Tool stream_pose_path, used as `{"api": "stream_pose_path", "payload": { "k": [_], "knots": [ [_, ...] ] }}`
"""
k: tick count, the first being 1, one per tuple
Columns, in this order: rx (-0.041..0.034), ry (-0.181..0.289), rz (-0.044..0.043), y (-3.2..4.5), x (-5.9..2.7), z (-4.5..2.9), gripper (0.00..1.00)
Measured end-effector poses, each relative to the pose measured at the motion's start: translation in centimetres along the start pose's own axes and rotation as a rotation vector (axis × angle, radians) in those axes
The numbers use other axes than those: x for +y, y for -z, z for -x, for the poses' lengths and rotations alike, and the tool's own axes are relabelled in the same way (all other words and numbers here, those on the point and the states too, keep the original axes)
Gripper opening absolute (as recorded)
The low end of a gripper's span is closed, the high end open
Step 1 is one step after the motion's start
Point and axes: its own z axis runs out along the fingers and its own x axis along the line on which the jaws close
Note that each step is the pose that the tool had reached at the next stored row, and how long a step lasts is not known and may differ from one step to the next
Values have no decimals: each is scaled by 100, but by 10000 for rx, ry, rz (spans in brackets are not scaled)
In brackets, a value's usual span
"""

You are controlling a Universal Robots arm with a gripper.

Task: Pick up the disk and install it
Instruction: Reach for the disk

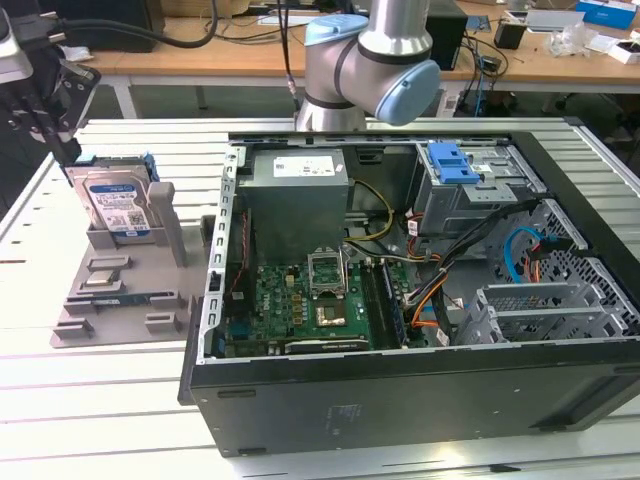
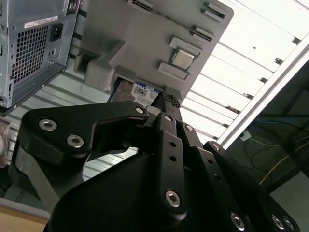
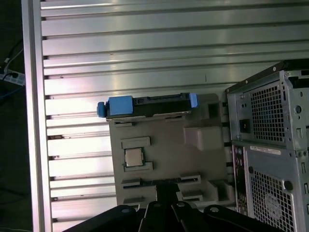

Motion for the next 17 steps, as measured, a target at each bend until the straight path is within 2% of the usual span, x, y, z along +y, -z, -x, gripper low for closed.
{"api": "stream_pose_path", "payload": {
  "k": [6, 11, 17],
  "knots": [
    [0, 1, 0, 4, -11, -148, 11],
    [1, 0, -1, 6, -14, -233, 11],
    [0, 1, -3, -4, 102, -320, 11]
  ]
}}
